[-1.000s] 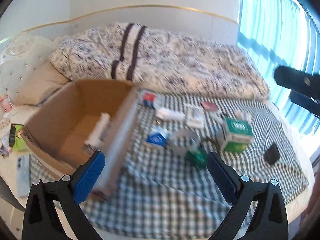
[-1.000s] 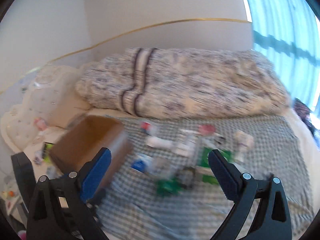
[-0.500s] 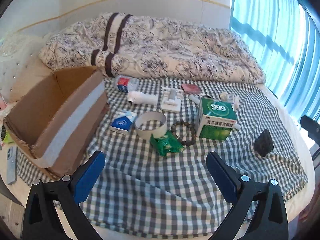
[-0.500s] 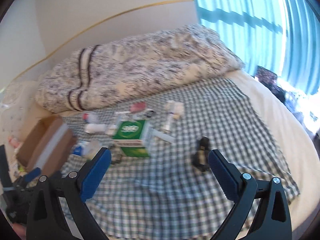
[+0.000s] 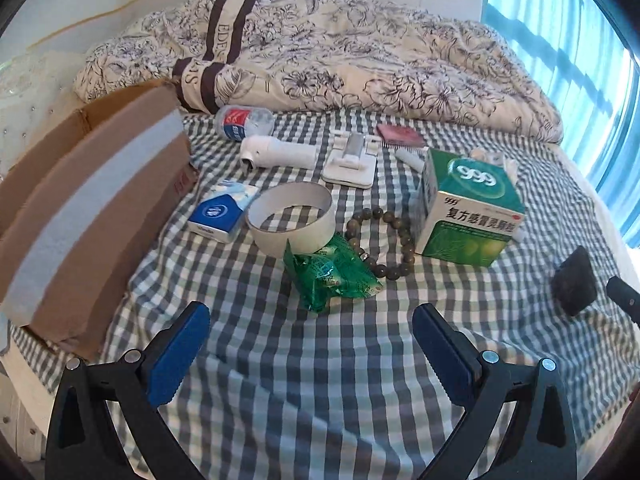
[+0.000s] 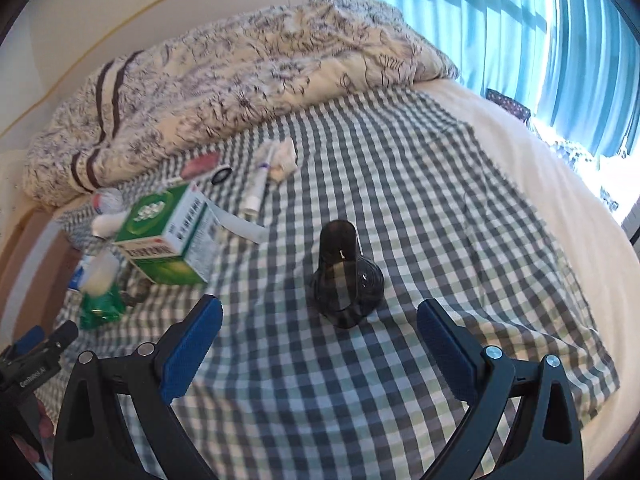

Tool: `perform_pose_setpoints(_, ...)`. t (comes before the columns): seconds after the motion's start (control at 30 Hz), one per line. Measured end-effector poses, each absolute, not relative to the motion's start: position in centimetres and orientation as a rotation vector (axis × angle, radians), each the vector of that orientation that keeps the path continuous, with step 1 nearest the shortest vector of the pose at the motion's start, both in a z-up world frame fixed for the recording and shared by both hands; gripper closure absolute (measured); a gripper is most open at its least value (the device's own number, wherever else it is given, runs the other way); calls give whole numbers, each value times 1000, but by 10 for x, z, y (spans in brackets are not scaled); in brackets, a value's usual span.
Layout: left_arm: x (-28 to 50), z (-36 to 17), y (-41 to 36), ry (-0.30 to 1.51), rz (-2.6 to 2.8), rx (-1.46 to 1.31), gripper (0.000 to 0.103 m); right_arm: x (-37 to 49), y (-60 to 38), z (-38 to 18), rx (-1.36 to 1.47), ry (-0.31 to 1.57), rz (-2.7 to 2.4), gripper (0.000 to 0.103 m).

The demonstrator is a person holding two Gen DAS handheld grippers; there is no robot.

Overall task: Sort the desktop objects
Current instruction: 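Move both grippers back over the checked cloth toward the remaining items, then grasp the black cup with the right gripper while the left gripper grasps the green packet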

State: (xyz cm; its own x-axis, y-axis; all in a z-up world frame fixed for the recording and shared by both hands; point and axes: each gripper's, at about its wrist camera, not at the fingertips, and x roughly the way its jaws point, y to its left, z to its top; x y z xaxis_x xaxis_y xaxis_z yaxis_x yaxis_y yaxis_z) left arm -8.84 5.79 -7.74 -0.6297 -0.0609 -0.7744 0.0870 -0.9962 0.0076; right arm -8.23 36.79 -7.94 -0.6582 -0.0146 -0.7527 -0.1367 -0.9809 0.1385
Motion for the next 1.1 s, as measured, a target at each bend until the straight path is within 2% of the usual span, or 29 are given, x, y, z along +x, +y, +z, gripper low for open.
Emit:
perform_pose_setpoints(0.47, -135, -123, 64, 16, -2705, 1385, 0, -128, 360, -127, -1378, 113, 2694, 5)
perform_pose_setpoints(0.53, -142, -127, 64, 13, -2690, 1387, 0, -132, 360, -132, -1397, 93, 2680, 8)
perform_pose_setpoints(0.7, -156, -140, 62, 38, -2665, 1420, 0, -136, 367, -141, -1416, 103, 2641, 33)
perform_pose_setpoints(0.77, -157, -143, 61, 48, -2665, 1430, 0, -136, 369, -141, -1412, 99, 2639, 38)
perform_pose_setpoints(0.87, -157, -144, 59, 75, -2673, 1437, 1, -133, 372, -140, -1407, 128, 2651, 39)
perform_pose_setpoints(0.9, -156, -143, 59, 82, -2681, 1437, 4, -132, 373, -140, -1405, 139, 2654, 39)
perform_pose_setpoints(1.03, -150, -138, 63, 33, -2723, 1443, 46, -129, 373, -137, -1389, 172, 2665, 39)
perform_pose_setpoints(1.1, -148, -135, 63, 35, -2741, 1459, 51, -126, 375, -133, -1374, 210, 2681, 39)
